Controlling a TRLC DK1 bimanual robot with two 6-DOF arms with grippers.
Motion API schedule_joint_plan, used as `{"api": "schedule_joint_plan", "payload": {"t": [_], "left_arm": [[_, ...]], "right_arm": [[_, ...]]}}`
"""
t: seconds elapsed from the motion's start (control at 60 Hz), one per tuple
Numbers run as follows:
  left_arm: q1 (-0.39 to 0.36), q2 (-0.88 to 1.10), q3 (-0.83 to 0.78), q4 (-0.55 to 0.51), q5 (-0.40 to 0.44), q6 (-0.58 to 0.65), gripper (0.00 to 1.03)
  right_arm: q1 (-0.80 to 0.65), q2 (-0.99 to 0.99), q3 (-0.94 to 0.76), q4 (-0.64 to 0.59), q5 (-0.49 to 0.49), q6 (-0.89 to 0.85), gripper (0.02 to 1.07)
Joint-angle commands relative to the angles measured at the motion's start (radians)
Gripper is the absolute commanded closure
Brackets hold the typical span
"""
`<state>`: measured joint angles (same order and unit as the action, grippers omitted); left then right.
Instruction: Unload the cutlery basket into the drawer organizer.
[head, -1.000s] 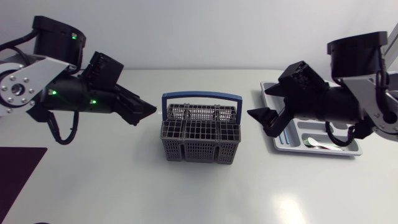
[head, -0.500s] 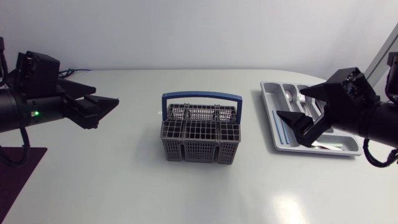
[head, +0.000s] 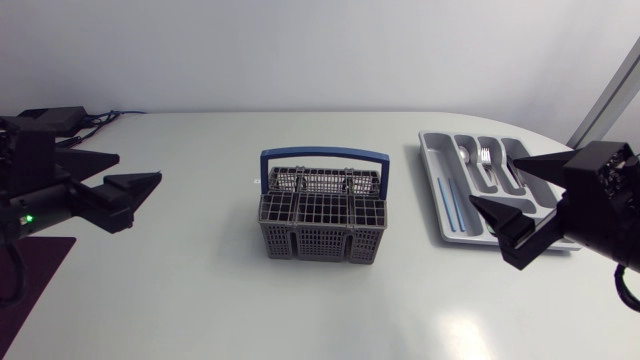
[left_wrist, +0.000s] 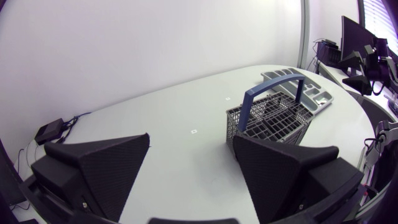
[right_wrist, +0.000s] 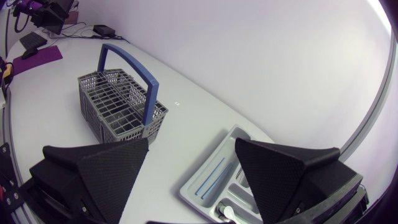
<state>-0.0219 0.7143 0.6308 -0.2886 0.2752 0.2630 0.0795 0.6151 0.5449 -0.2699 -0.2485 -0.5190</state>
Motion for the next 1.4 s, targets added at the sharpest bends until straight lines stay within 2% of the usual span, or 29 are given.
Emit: {"api": "schedule_joint_plan", "payload": {"t": [0.0, 0.183, 0.45, 0.7, 1.383], "left_arm": [[0.028, -0.032, -0.036, 0.019, -0.005, 0.005, 0.05], [0.056, -0.070, -0.074, 0.039, -0.005, 0.005, 0.05], [0.077, -0.159, -0.134, 0.080, -0.016, -0.001, 0.05], [0.091, -0.217, -0.178, 0.118, -0.022, -0.005, 0.05], [0.042, -0.566, -0.496, 0.238, -0.200, -0.186, 0.05]], "right_arm": [[-0.017, -0.032, -0.031, -0.011, 0.022, 0.028, 0.07], [-0.040, -0.098, -0.057, -0.035, 0.026, 0.043, 0.07], [-0.118, -0.175, -0.120, -0.006, 0.015, 0.099, 0.07], [-0.132, -0.276, -0.189, 0.032, 0.012, 0.120, 0.07], [-0.095, -0.514, -0.439, 0.199, 0.178, 0.400, 0.07]]}}
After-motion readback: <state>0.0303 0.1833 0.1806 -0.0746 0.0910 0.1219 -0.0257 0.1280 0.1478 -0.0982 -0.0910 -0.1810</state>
